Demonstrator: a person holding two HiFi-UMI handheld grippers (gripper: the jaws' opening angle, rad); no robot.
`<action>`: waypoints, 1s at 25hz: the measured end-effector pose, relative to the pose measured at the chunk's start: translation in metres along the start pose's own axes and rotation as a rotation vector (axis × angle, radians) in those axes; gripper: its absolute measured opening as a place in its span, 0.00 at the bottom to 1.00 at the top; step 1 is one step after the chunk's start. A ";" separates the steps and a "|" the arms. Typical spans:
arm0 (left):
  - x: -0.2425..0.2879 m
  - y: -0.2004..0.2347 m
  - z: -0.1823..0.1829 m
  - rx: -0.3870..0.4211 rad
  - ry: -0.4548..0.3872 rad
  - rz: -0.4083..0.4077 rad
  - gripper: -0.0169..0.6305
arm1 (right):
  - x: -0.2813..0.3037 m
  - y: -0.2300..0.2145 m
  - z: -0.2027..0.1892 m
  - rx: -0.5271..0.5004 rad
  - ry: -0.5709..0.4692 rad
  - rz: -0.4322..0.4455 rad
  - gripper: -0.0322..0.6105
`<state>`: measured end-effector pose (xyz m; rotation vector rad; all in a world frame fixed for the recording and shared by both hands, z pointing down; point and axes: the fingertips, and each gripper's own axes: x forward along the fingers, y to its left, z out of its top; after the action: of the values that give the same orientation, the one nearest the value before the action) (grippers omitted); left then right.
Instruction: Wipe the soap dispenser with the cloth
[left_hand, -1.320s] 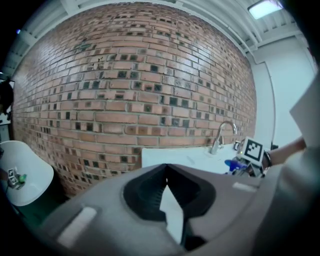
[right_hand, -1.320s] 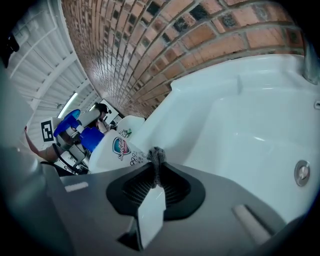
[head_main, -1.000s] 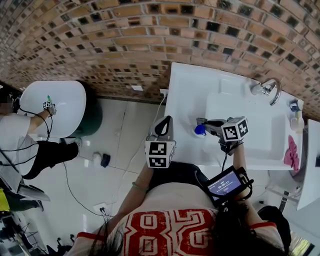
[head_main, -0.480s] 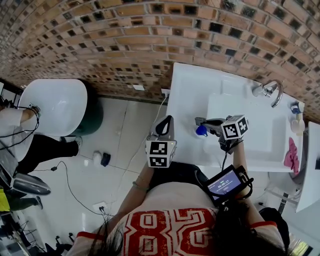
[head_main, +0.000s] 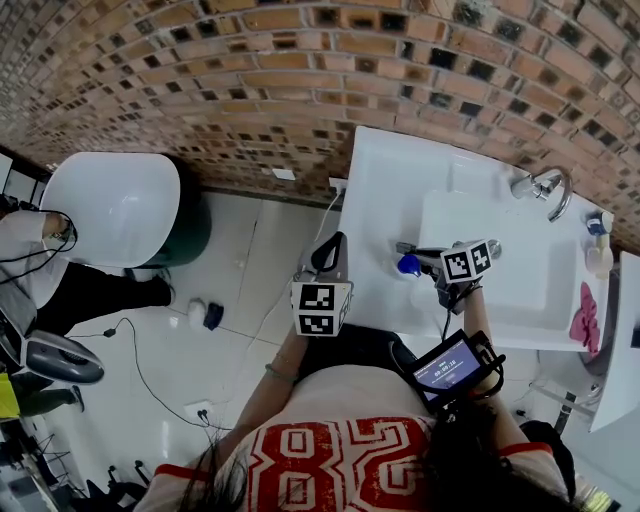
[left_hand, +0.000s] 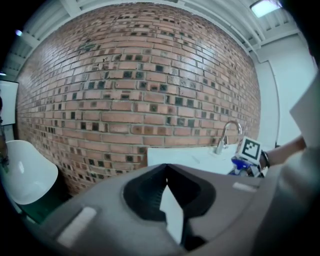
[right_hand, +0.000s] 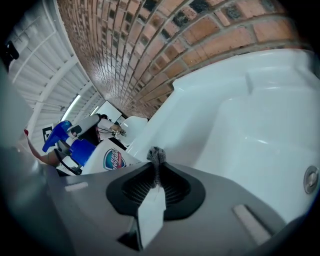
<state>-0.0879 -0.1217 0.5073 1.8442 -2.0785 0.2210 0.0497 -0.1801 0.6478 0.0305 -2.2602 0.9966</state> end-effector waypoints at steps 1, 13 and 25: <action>0.000 0.001 0.000 -0.001 0.000 0.001 0.03 | 0.001 -0.001 -0.001 0.005 0.001 0.000 0.12; 0.001 0.006 0.002 -0.005 0.001 0.010 0.03 | -0.017 0.043 0.054 -0.150 -0.020 0.095 0.12; 0.000 0.013 0.002 -0.014 -0.001 0.026 0.03 | -0.013 0.077 0.065 -0.225 0.033 0.191 0.12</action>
<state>-0.1011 -0.1207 0.5069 1.8112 -2.1006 0.2115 0.0029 -0.1719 0.5581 -0.3011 -2.3637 0.8247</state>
